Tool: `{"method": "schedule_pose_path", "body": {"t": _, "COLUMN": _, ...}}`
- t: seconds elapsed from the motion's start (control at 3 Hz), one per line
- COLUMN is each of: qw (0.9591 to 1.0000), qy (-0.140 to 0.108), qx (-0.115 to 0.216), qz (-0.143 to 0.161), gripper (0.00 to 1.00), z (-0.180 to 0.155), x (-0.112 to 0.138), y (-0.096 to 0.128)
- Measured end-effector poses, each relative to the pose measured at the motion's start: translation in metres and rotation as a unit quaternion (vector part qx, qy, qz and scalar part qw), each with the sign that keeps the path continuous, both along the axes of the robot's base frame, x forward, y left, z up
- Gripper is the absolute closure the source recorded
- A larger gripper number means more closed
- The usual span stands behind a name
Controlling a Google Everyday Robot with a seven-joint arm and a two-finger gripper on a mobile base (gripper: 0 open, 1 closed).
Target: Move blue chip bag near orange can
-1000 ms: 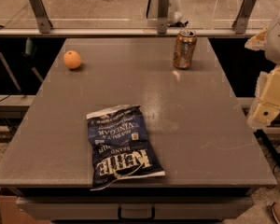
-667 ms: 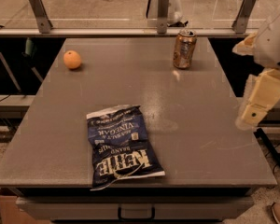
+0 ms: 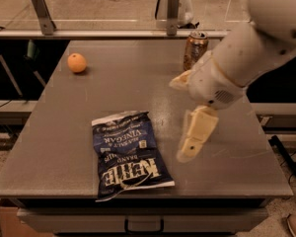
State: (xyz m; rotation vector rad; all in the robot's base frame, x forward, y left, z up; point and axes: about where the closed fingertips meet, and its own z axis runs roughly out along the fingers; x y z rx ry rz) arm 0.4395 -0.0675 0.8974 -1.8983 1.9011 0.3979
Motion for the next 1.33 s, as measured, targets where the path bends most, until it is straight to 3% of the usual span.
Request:
{"method": "schedule_pose_path", "body": {"t": 0.33, "qw": 0.9984, "qy": 0.031, "qx": 0.024, "qz": 0.041, "gripper": 0.0, "z": -0.038, "x": -0.012, "y": 0.044}}
{"method": "schedule_pose_path", "body": {"t": 0.67, "qw": 0.9958, "qy": 0.054, "qx": 0.045, "qz": 0.059, "gripper": 0.02, "z": -0.063, "x": -0.017, "y": 0.069}}
{"method": "schedule_pose_path", "body": {"t": 1.33, "qw": 0.9947, "qy": 0.063, "qx": 0.054, "qz": 0.06, "gripper": 0.47, "z": -0.074, "x": -0.019, "y": 0.07}}
